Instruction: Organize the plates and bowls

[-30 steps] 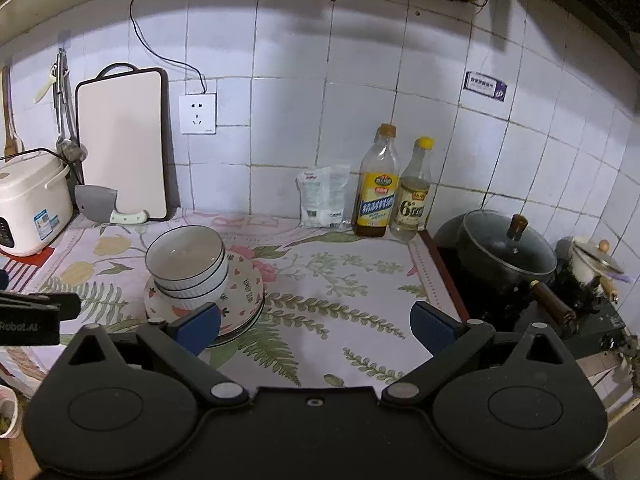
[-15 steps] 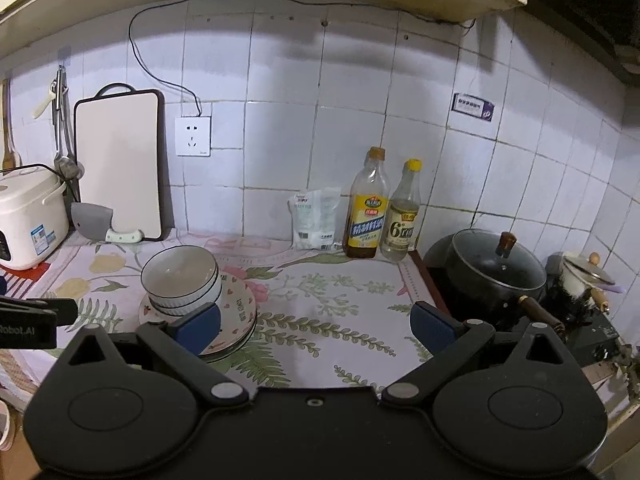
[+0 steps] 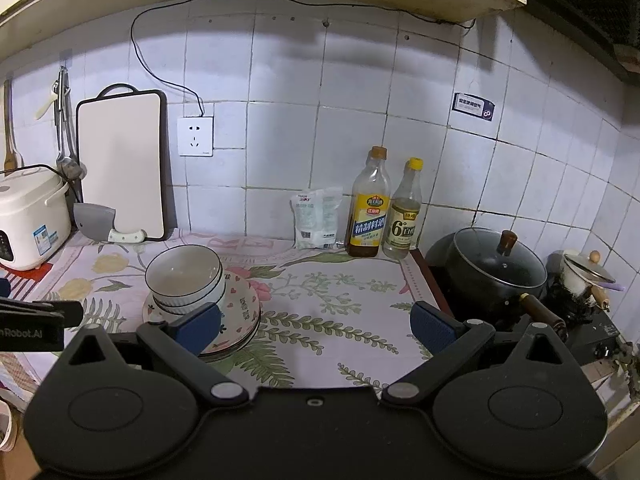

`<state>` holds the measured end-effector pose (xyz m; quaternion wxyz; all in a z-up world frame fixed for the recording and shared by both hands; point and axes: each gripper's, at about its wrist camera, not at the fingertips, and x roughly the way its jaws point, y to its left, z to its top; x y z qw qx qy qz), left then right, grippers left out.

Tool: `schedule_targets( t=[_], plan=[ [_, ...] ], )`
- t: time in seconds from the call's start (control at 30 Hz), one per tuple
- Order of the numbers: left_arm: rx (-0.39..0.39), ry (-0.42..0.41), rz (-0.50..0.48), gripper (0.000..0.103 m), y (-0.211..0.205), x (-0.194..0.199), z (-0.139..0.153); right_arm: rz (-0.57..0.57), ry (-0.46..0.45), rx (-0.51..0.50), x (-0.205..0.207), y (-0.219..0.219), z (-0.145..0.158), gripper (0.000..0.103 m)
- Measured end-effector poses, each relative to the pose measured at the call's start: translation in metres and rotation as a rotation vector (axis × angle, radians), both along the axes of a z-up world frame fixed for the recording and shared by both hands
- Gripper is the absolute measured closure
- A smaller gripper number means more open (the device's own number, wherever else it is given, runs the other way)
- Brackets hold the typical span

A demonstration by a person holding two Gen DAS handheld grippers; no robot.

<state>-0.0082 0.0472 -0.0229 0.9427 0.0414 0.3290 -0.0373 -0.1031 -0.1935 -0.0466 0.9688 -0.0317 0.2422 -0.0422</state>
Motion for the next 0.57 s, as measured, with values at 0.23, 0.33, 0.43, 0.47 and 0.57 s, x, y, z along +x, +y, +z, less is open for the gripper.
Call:
schedule_targets(
  t=[0.23, 0.33, 0.43, 0.47, 0.57],
  plan=[
    [-0.002, -0.004, 0.003, 0.009, 0.0010, 0.0003, -0.0001, -0.003, 0.007, 0.002, 0.0020, -0.0007, -0.0014, 0.001],
    [0.003, -0.002, 0.013, 0.009, 0.0011, 0.0005, -0.0007, -0.003, 0.009, 0.002, 0.0023, -0.0012, -0.0020, 0.001],
    [0.003, 0.000, 0.021, 0.009, 0.0028, 0.0015, -0.0007, -0.003, 0.009, 0.001, 0.0023, -0.0016, -0.0024, 0.001],
    [0.003, -0.001, 0.022, 0.009, 0.0033, 0.0015, -0.0006, -0.003, 0.008, 0.001, 0.0024, -0.0017, -0.0024, 0.001],
    [0.003, 0.003, 0.026, 0.009, 0.0039, 0.0021, -0.0004, -0.003, 0.010, 0.003, 0.0023, -0.0017, -0.0026, 0.001]
  ],
)
